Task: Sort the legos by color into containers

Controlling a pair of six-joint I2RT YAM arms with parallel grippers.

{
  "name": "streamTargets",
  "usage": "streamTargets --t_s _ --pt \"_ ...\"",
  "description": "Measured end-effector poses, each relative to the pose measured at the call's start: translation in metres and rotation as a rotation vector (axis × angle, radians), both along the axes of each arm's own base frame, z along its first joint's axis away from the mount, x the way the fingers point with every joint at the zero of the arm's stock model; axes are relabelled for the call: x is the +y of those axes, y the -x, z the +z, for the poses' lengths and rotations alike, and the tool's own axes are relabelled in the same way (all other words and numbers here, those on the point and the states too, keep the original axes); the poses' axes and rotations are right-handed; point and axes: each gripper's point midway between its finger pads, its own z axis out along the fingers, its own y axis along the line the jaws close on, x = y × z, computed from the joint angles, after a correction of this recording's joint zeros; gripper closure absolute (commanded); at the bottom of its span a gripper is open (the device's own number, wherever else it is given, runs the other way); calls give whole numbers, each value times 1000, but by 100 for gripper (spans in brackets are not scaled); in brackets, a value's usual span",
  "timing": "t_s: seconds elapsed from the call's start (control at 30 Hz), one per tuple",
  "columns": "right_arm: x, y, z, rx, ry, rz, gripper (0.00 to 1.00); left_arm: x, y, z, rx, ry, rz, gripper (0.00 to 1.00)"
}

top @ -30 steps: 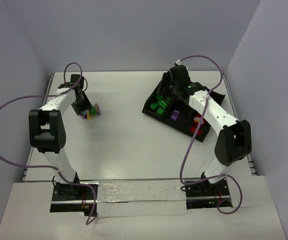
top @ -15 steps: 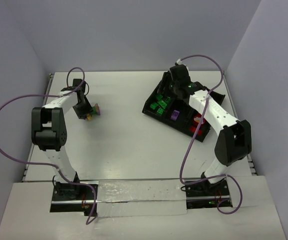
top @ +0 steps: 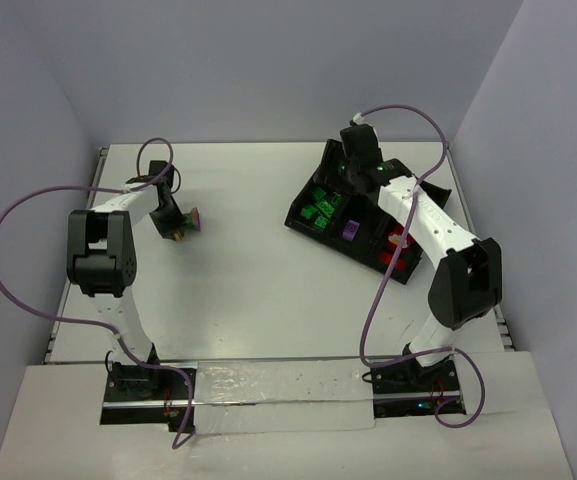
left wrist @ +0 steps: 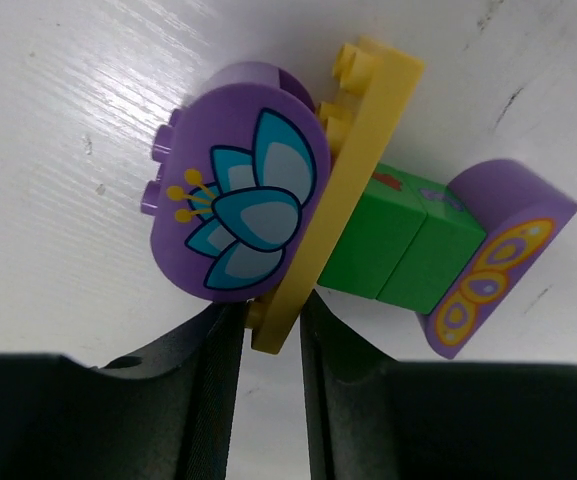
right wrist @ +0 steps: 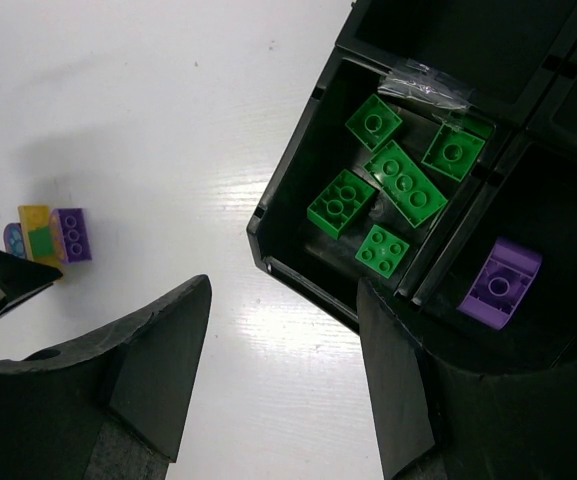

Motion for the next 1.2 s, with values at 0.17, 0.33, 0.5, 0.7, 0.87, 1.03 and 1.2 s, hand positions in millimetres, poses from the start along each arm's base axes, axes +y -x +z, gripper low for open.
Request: streamTargets --t_s 0.17,0.33,0.5,0.7,0.87,1.03,1.2 --pt "1 -1 -2 6 -3 4 32 -5 -4 -3 2 -2 -15 85" --pt "2 -2 -2 11 -8 20 32 -13 -10 -2 -7 -3 -33 100" --pt "5 -1 -3 17 -12 44 32 -17 -9 -1 -4 6 -49 100" --pt "6 0 -5 24 -5 62 32 -31 -8 18 -38 56 -101 100" --pt "13 -1 1 22 -14 105 32 -48 -10 53 -116 131 -143 100" --pt "32 -3 17 22 -56 171 31 -70 -7 91 -200 209 -196 100" --pt "73 6 30 31 -135 301 28 -96 0 119 -257 271 -251 100"
